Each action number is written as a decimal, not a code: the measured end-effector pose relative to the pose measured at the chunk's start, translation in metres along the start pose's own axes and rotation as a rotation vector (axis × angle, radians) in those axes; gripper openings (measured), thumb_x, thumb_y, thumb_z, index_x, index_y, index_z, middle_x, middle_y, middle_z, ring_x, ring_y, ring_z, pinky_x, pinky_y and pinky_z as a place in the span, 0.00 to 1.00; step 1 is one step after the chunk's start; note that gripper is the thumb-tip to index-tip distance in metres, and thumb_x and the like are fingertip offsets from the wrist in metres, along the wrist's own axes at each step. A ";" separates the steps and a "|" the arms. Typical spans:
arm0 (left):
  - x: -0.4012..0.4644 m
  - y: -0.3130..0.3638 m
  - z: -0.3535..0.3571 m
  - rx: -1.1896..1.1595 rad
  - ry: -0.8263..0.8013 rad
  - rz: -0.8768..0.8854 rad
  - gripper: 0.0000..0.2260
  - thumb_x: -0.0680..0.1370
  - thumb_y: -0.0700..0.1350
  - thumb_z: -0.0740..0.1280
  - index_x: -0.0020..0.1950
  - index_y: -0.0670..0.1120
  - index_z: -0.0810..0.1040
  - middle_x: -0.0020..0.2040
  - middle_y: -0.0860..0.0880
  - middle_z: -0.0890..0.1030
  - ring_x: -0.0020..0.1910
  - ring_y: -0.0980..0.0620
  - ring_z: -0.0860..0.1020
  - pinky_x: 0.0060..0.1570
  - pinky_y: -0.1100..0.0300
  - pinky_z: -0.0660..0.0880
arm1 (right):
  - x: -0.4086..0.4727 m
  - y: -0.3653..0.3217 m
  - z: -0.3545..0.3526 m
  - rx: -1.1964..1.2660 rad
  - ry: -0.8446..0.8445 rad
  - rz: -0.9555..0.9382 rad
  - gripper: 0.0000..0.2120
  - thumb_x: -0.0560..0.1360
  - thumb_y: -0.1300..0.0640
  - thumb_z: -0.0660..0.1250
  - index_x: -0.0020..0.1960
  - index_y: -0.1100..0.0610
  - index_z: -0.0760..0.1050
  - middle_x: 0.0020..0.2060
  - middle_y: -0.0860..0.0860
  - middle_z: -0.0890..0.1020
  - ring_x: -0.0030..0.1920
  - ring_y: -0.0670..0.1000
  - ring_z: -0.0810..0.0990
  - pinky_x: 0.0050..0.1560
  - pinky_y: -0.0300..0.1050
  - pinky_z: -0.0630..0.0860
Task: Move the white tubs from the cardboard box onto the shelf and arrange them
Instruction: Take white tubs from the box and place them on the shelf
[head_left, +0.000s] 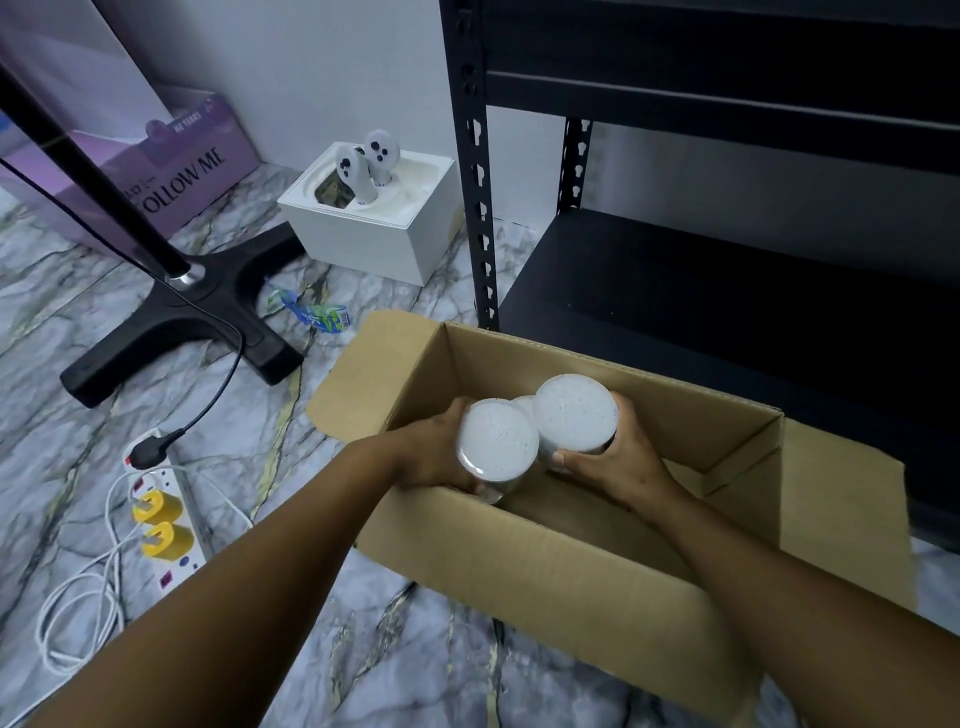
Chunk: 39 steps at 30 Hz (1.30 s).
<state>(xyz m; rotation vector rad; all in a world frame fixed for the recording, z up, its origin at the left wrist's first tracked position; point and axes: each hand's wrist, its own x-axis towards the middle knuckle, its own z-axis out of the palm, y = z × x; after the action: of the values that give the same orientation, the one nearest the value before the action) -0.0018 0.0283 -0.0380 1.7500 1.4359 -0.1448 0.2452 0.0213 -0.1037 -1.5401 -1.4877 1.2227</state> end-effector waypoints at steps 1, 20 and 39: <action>0.001 -0.002 0.000 -0.012 0.029 0.010 0.48 0.67 0.53 0.77 0.75 0.51 0.47 0.71 0.48 0.65 0.69 0.47 0.65 0.68 0.53 0.66 | 0.000 0.000 -0.001 0.004 0.004 0.001 0.44 0.61 0.54 0.81 0.68 0.48 0.59 0.64 0.46 0.69 0.64 0.47 0.68 0.60 0.43 0.69; -0.009 -0.002 -0.006 -0.365 0.371 0.139 0.38 0.65 0.46 0.79 0.67 0.54 0.61 0.64 0.55 0.64 0.62 0.58 0.65 0.60 0.63 0.64 | 0.004 -0.018 0.004 0.028 0.092 -0.018 0.42 0.59 0.53 0.81 0.65 0.44 0.61 0.64 0.47 0.69 0.63 0.46 0.69 0.60 0.44 0.70; -0.010 0.006 -0.006 -0.601 0.619 0.215 0.39 0.64 0.47 0.80 0.66 0.58 0.58 0.65 0.53 0.66 0.62 0.59 0.69 0.53 0.69 0.70 | -0.001 -0.069 0.000 0.217 0.124 -0.129 0.39 0.64 0.58 0.78 0.65 0.45 0.59 0.57 0.40 0.70 0.57 0.39 0.72 0.54 0.36 0.74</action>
<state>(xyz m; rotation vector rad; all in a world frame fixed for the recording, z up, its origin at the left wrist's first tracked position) -0.0030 0.0249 -0.0253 1.4673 1.4760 0.9227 0.2203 0.0295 -0.0400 -1.3301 -1.3071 1.1511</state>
